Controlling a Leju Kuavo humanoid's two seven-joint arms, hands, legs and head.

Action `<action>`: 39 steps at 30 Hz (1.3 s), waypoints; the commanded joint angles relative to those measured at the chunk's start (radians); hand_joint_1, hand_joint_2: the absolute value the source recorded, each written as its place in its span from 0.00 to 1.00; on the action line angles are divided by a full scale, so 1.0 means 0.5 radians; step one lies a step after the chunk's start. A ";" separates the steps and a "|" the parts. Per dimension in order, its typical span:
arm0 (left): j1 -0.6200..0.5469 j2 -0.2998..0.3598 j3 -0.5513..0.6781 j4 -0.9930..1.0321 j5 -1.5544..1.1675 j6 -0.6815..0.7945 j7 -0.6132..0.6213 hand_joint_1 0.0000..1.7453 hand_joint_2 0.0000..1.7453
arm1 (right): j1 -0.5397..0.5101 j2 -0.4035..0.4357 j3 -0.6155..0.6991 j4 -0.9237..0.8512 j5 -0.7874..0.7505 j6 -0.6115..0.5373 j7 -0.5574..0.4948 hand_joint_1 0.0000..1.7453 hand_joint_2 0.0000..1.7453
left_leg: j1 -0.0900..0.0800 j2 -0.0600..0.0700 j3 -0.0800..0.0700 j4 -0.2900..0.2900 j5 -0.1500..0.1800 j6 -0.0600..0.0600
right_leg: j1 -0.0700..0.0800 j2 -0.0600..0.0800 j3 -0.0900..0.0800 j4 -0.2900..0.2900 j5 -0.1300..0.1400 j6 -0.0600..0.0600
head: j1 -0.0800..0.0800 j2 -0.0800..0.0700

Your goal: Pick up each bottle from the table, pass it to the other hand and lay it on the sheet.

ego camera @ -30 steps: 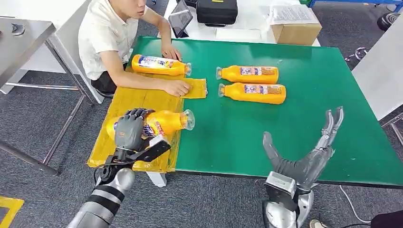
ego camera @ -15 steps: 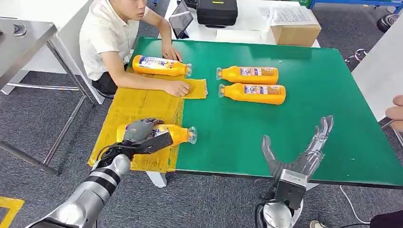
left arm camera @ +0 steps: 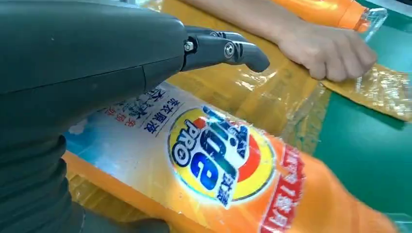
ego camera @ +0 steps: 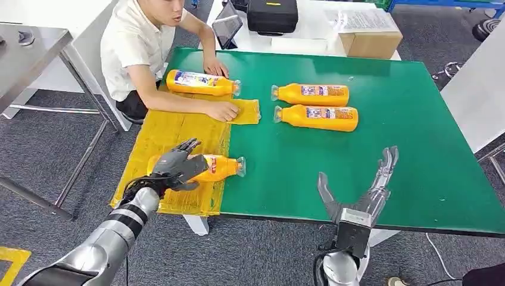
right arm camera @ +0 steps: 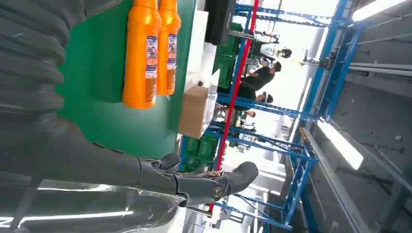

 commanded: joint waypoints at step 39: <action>1.054 -0.199 -0.005 -1.969 1.349 1.102 -0.676 0.00 1.00 | 0.058 -0.066 -0.459 0.421 0.832 0.005 0.001 0.00 1.00 | 0.003 0.005 0.002 -0.003 -0.006 -0.006 | 0.003 0.006 0.000 -0.004 -0.003 -0.004 | -0.001 0.000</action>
